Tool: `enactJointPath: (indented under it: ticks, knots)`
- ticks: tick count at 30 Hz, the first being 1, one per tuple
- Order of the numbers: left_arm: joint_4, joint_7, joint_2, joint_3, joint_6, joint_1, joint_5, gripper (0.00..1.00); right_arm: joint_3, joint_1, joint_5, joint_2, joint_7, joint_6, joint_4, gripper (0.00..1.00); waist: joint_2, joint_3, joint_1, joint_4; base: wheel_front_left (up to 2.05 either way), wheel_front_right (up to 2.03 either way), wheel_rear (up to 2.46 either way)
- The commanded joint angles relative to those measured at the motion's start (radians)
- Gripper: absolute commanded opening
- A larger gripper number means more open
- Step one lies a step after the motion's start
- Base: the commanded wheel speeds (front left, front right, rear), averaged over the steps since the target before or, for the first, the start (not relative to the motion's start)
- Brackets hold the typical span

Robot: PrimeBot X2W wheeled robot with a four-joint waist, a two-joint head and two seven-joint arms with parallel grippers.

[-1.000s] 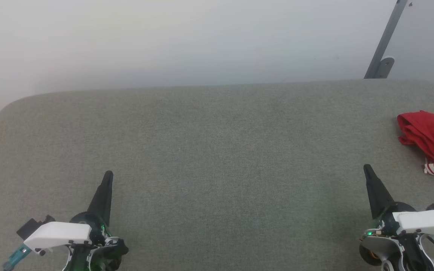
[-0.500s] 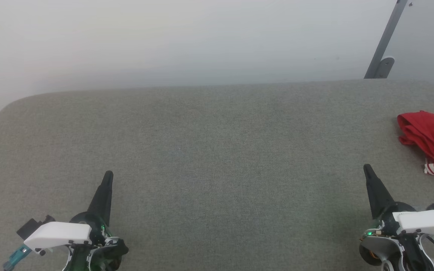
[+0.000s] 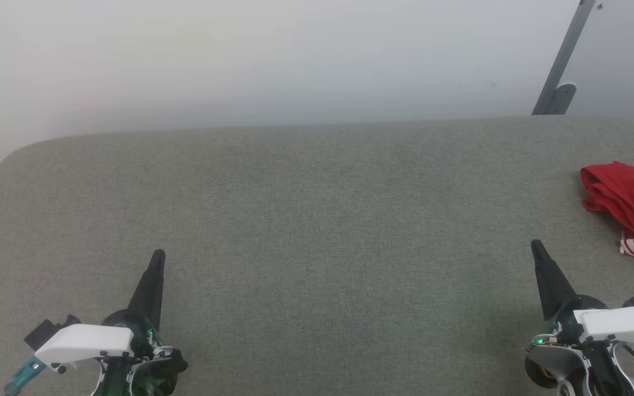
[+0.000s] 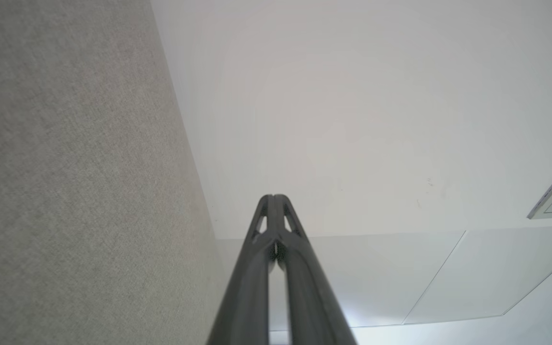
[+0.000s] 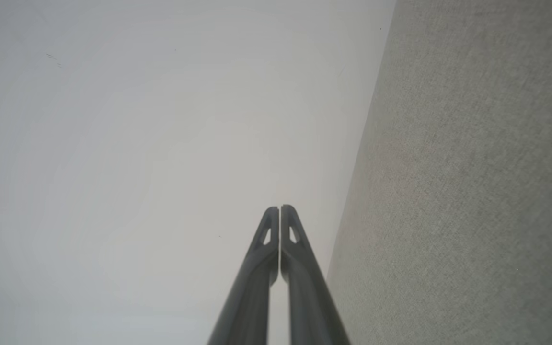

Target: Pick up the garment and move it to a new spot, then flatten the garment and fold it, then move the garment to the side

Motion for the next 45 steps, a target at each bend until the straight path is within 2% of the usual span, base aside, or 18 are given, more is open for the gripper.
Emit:
enactJointPath:
  ticks: [1, 45]
  knots:
    - [0.000, 0.003, -0.001, 0.004, -0.003, -0.010, 0.002, 0.00, 0.000, -0.006, 0.003, 0.004, 0.003, 0.000, 0.003, 0.00, -0.0001, 0.000, 0.0000, 0.000, 0.00, 0.00, 0.00]
    - [0.000, 0.006, -0.004, 0.008, -0.003, -0.011, 0.005, 0.00, 0.000, -0.005, 0.003, 0.004, 0.003, 0.000, 0.003, 0.00, -0.0001, 0.000, 0.0000, 0.000, 0.00, 0.00, 0.00]
